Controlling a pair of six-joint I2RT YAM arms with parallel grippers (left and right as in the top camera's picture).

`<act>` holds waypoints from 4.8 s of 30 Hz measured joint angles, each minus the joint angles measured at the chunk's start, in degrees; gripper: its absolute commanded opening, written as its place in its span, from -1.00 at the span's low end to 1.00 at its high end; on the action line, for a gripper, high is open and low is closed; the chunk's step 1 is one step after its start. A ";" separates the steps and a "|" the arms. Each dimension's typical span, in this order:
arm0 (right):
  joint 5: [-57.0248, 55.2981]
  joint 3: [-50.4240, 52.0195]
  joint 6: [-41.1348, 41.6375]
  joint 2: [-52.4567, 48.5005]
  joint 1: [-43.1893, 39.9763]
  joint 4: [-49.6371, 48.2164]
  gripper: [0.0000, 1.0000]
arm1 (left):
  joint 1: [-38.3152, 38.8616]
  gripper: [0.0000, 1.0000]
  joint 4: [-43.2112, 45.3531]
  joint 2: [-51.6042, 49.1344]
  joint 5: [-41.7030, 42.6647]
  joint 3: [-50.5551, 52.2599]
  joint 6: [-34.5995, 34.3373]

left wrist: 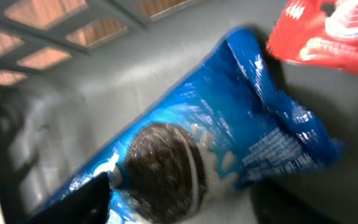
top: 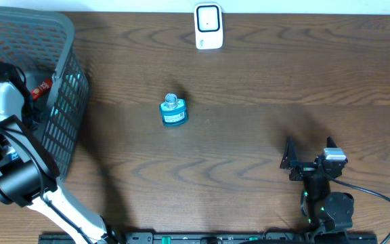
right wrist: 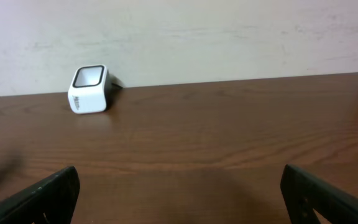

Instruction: Scan the item barcode

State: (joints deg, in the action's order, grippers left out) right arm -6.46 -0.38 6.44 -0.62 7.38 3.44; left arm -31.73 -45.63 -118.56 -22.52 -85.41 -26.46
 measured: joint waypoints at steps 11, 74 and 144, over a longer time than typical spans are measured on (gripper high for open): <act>0.00 0.00 0.00 0.00 0.00 0.00 0.99 | -1.36 -0.85 1.62 2.21 -1.29 5.51 1.79; 0.00 0.00 0.00 0.00 0.00 0.00 0.98 | 51.01 -0.86 18.88 41.27 59.71 3.41 2.84; 0.00 0.00 0.00 -0.02 0.00 0.00 0.99 | 29.05 0.93 -2.40 50.69 7.15 -12.09 10.27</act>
State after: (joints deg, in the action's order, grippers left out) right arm -6.46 -0.38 6.44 -0.64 7.38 3.44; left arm -2.68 -48.03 -67.88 -15.38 -97.49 -16.19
